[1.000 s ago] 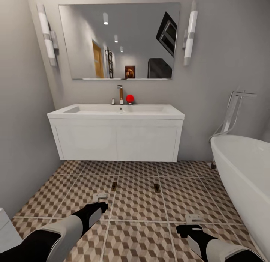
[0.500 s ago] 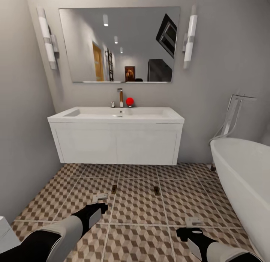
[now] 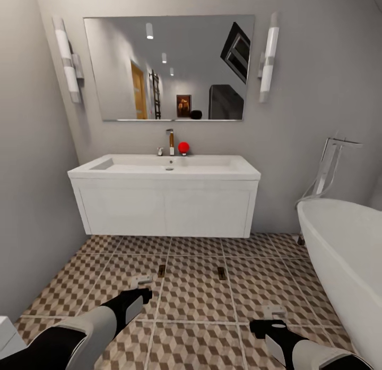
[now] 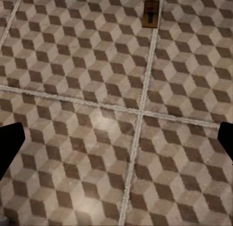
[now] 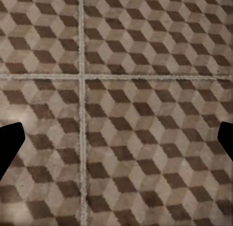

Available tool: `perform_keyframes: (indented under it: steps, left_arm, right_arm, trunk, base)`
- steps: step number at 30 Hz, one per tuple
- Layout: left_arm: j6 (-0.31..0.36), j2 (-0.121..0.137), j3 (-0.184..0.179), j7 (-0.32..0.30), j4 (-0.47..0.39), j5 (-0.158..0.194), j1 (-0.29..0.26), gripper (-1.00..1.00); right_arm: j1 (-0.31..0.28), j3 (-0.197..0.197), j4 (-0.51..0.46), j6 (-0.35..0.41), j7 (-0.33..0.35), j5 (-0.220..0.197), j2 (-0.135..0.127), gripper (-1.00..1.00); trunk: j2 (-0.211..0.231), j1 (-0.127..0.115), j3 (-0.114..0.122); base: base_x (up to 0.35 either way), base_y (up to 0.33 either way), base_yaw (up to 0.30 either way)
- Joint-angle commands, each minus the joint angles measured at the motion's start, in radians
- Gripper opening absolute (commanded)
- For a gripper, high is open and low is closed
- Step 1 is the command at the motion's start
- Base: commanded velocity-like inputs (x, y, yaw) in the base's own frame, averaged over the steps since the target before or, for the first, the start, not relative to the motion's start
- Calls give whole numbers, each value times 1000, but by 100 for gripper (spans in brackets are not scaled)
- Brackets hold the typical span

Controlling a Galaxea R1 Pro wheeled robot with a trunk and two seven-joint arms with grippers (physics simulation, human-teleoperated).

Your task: Take the four mousetraps from the cabinet in the bathroom and place them on the bathroom floor. Make sure all four end up on the same floor surface, and ensure that at least two of them are either under or directly next to the same bathroom sink.

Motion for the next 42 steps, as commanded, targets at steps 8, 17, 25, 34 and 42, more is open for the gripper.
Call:
perform_keyframes:
  steps: [8,17,25,34,42]
  left_arm:
    - [4,1,-9,4,6,10,27,100]
    - [4,1,-9,4,12,10,43,100]
    - [4,2,-9,4,21,10,56,100]
    - [3,19,-9,-2,24,10,98,100]
    - [3,35,-8,-30,25,14,128,100]
  right_arm:
    - [-2,8,2,-2,-1,-9,-2,100]
    - [-2,7,2,-1,-1,-9,-16,100]
    - [-2,8,2,7,0,-9,-18,100]
    - [0,7,2,20,0,-10,-19,100]
    - [24,7,2,23,0,-10,-20,100]
  trunk:
    - [56,-31,24]
    - [119,-65,52]
    - [175,-96,77]
    - [238,-131,106]
    - [294,-161,131]
  base:
    - [0,0,0]
    - [0,0,0]
    - [0,0,0]
    - [0,0,0]
    - [0,0,0]
